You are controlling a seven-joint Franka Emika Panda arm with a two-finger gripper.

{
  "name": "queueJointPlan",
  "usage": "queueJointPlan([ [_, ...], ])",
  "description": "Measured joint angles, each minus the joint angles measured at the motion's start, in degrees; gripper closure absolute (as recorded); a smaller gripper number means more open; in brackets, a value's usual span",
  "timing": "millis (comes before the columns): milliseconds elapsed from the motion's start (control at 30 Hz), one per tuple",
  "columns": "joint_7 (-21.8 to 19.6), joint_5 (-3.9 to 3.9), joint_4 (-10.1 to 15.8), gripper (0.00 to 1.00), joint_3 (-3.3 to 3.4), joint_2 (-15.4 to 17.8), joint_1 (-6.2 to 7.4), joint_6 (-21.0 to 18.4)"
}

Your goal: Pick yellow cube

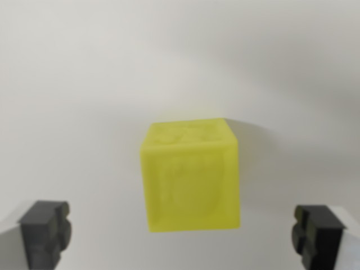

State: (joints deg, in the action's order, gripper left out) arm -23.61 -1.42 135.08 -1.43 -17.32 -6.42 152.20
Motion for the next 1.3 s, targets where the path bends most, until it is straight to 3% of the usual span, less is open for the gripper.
queueJointPlan([
  [467,3.79,-0.09,1.12,0.0,0.0,-4.03,-1.09,5.23],
  [1267,3.94,-1.02,-0.58,0.0,0.0,-11.94,-1.49,11.46],
  [1300,3.97,-1.02,-0.58,1.0,0.0,-11.96,-1.49,11.47],
])
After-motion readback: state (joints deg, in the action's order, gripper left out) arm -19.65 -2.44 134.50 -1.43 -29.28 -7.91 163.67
